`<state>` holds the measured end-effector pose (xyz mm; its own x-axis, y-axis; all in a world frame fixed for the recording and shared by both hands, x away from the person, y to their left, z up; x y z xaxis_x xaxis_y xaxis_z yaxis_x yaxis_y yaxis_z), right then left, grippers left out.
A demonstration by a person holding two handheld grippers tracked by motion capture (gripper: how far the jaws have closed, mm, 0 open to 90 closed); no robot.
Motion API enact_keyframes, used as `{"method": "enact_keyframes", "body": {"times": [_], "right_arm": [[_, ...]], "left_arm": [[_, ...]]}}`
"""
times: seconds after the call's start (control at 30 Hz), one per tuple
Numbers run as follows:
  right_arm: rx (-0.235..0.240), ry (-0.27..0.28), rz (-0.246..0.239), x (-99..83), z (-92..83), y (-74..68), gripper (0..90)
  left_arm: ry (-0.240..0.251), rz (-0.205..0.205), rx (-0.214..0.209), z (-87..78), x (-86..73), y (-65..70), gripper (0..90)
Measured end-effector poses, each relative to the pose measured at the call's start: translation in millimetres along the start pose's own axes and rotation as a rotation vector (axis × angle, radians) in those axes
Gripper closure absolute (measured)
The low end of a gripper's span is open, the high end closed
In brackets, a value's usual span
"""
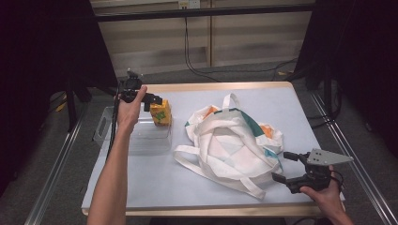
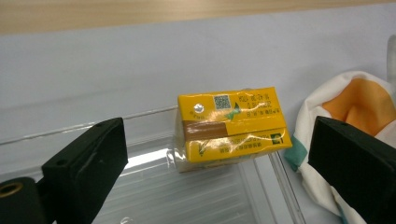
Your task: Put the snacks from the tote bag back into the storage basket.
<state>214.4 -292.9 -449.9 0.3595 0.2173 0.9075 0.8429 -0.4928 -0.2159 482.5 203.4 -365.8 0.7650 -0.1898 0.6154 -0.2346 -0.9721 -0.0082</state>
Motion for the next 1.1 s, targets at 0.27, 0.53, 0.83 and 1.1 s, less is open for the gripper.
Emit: {"method": "enact_keyframes", "body": {"times": [0.27,0.53,0.83,1.1], "right_arm": [[0.002,-0.003,0.002,-0.3,1.2,1.7,9.4],[0.001,-0.005,0.007,-0.2,1.8,1.4,9.4],[-0.013,0.005,0.018,-0.5,0.1,3.8,9.2],[-0.019,0.006,0.015,-0.6,0.1,4.3,9.2]], "left_arm": [[0.099,0.103,-0.023,-8.9,-16.9,-0.6,3.3],[0.209,0.128,-0.043,-22.9,-32.3,-1.5,3.0],[0.295,0.15,-0.115,-48.4,-53.7,2.0,2.7],[0.369,0.156,-0.092,-68.3,-78.8,-0.4,2.3]]}}
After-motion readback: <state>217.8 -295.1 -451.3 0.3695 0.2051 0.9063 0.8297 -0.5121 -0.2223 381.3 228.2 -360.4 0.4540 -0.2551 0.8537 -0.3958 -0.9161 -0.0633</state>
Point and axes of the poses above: each handheld gripper's, and its own axes: z roughly forward along the jaws, x roughly out of its top, y roughly to its right, the point moved 1 cm from there along z, roughly forward along the jaws, and after that the axes turned 15 degrees about x, right-handed, at the moved point
